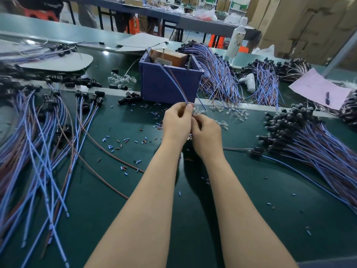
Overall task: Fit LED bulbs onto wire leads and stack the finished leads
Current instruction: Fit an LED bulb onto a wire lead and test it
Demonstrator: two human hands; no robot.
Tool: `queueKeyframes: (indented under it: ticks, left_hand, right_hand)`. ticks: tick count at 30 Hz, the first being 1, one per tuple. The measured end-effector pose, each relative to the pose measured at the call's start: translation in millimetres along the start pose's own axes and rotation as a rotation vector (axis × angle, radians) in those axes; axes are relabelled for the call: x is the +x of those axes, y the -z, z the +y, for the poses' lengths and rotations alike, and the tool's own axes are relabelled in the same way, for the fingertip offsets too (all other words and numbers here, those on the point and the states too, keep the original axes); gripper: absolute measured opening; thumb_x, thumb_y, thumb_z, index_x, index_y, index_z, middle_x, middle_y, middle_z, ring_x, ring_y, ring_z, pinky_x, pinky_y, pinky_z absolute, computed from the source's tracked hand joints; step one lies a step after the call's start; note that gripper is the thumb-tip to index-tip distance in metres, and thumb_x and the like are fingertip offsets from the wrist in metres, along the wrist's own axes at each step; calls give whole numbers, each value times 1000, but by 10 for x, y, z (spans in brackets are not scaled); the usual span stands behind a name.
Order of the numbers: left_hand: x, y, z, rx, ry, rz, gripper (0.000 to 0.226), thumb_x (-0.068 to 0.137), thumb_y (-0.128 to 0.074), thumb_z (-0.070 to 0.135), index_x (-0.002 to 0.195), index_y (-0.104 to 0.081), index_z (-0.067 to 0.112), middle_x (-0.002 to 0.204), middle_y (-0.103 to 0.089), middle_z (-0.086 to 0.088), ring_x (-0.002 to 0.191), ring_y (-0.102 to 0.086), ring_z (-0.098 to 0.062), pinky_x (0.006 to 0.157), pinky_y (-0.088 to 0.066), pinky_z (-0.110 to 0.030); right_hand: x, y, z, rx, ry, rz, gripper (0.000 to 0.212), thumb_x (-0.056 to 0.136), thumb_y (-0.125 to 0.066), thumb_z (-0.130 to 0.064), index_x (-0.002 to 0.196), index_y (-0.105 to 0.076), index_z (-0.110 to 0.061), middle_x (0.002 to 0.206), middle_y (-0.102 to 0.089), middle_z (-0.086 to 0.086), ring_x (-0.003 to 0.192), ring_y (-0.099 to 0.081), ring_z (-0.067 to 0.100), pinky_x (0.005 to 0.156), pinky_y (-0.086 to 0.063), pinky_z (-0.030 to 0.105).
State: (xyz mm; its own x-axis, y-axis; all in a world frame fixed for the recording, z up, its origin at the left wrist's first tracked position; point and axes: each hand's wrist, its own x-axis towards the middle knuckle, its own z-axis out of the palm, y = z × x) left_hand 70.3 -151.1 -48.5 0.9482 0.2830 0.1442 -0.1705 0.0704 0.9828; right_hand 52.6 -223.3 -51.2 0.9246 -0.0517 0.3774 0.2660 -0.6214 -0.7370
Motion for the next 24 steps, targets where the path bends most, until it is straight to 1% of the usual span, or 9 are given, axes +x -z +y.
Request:
queueKeyframes:
  ticks: [2,4,8,10,15,18,20,22,24]
  left_hand:
    - [-3,5,-6,50,20,-30,16,95,-52,12,95,-67,7,88,-65,-8,82,-59,-18,84,-51,-37]
    - [-4,18,-2,57,54,-65,16,96,-50,11,95,-66,7,87,-65,-9,79,-59,-19,87,-51,-41]
    - [-9,15,-2,116,49,-84,15,94,-52,9,98,-66,7,100,-68,-14,96,-64,-29,92,-51,-44]
    - [-9,23,-10,92,48,-58,14,94,-53,10,97,-66,8,98,-69,-14,95,-65,-29,92,-51,-44]
    - [18,39,-55,44,26,10,13,93,-55,10,98,-66,6,84,-65,-7,84,-60,-19,93,-51,-44]
    - [16,19,-73,86,11,-7,15,92,-58,13,100,-67,5,88,-67,-7,87,-63,-22,92,-51,-44]
    - [17,6,-96,133,2,-42,14,92,-58,13,99,-68,6,92,-68,-7,93,-64,-25,92,-51,-41]
    - [26,5,-116,155,-8,-58,12,92,-57,14,96,-67,8,89,-68,-5,92,-64,-24,88,-52,-35]
    - [31,6,-119,146,-27,-26,10,94,-54,14,92,-63,10,79,-64,2,82,-60,-19,76,-48,-24]
  right_hand:
    - [-4,0,5,55,-46,6,22,96,-48,-16,100,-67,-5,89,-69,9,79,-57,21,64,-31,24]
    - [-3,-4,-1,118,-83,18,20,97,-49,-18,109,-62,-8,87,-65,3,79,-56,16,65,-34,20]
    - [9,-28,35,159,-125,46,4,96,-51,-19,97,-53,-15,78,-61,-1,73,-55,18,64,-35,24]
    - [8,-28,32,145,-117,52,5,95,-52,-19,92,-54,-15,75,-59,-6,75,-56,17,64,-35,22]
    - [22,-36,56,-14,-44,79,15,92,-54,-15,94,-67,-7,93,-68,10,90,-58,25,82,-43,34]
    - [27,-26,57,27,-73,113,16,93,-53,-14,94,-66,-5,94,-68,10,89,-58,23,78,-40,28]
    - [35,-17,63,71,-92,141,15,93,-54,-14,93,-66,-6,92,-68,8,83,-56,19,72,-36,22]
    - [36,-18,56,107,-101,153,13,92,-55,-13,91,-66,-7,89,-68,6,79,-54,15,69,-35,19]
    - [48,-29,58,173,-137,186,10,93,-54,-13,89,-63,-11,87,-68,7,79,-58,18,76,-43,23]
